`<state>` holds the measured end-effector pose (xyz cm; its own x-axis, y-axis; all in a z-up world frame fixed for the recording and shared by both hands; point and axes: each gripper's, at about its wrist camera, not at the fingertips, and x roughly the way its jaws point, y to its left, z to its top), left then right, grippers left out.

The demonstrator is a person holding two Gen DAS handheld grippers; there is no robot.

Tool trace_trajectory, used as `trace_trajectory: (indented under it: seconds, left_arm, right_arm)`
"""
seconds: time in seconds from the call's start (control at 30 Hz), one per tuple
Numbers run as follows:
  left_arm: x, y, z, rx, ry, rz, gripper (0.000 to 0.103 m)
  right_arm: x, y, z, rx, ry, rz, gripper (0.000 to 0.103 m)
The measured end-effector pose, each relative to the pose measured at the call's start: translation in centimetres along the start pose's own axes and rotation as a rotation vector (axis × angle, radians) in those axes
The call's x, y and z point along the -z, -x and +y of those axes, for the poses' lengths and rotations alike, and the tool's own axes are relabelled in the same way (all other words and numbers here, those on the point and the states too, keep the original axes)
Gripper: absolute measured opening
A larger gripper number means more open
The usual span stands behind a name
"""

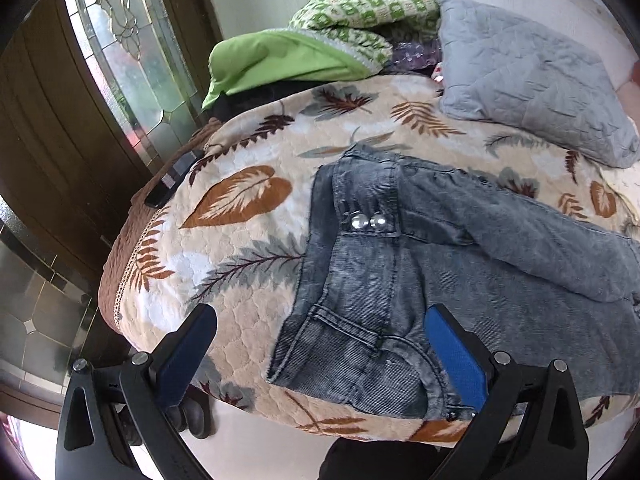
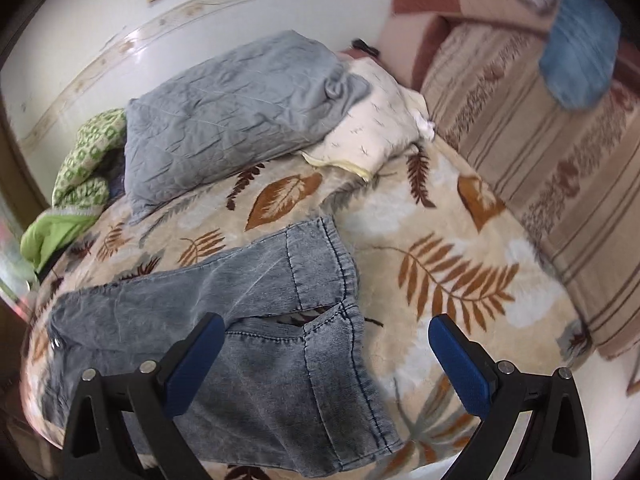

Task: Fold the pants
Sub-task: 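Move both tools over the blue jeans spread on the bed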

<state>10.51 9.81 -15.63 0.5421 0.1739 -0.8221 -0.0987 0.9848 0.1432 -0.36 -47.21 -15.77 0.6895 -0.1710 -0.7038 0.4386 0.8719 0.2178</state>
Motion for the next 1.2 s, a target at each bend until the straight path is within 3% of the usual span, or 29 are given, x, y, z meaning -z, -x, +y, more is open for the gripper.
trace_trajectory:
  seconds: [0.2,0.3,0.53,0.7,0.8,0.87,0.93,1.07,1.2]
  left_arm:
    - [-3.4,-2.3,2.2,-0.055,0.012,0.011,0.103]
    - [-6.0,-3.7,2.9,-0.033,0.014,0.029,0.103]
    - [-11.0,-8.3,2.9,-0.034,0.027,0.148,0.103]
    - [-9.0,-7.1,2.1,0.006,0.022,0.100,0.103]
    - [-6.3,-6.9,1.5,0.034,0.003,0.112,0.103]
    - [-4.5,-6.7,1.4,0.043,-0.003,0.126,0.103]
    - [-2.7,-6.0,1.4,0.039,-0.012,0.126,0.103]
    - [-0.6,-3.7,2.0,0.024,-0.033,0.090,0.103]
    - [0.1,-0.6,2.4,0.018,-0.048,0.001,0.103]
  right_arm:
    - [0.4,-2.6,1.8,-0.028,0.005,0.046,0.103]
    - [0.3,-3.4,2.4,-0.076,-0.014,0.060,0.103]
    - [-1.3,-4.3,2.5,-0.054,0.006,0.067,0.103]
    - [-1.9,-3.4,-0.7,-0.029,-0.022,0.043,0.103]
    - [-1.4,-4.1,-3.1,-0.076,-0.074,0.064,0.102]
    - [-1.0,-5.4,-4.3,-0.118,-0.103,0.108,0.097]
    - [-0.6,-7.0,-5.1,-0.150,-0.119,0.155,0.082]
    - [0.3,-9.4,-5.8,-0.161,-0.106,0.218,0.078]
    - [2.2,-8.0,-7.7,-0.189,-0.162,0.242,0.076]
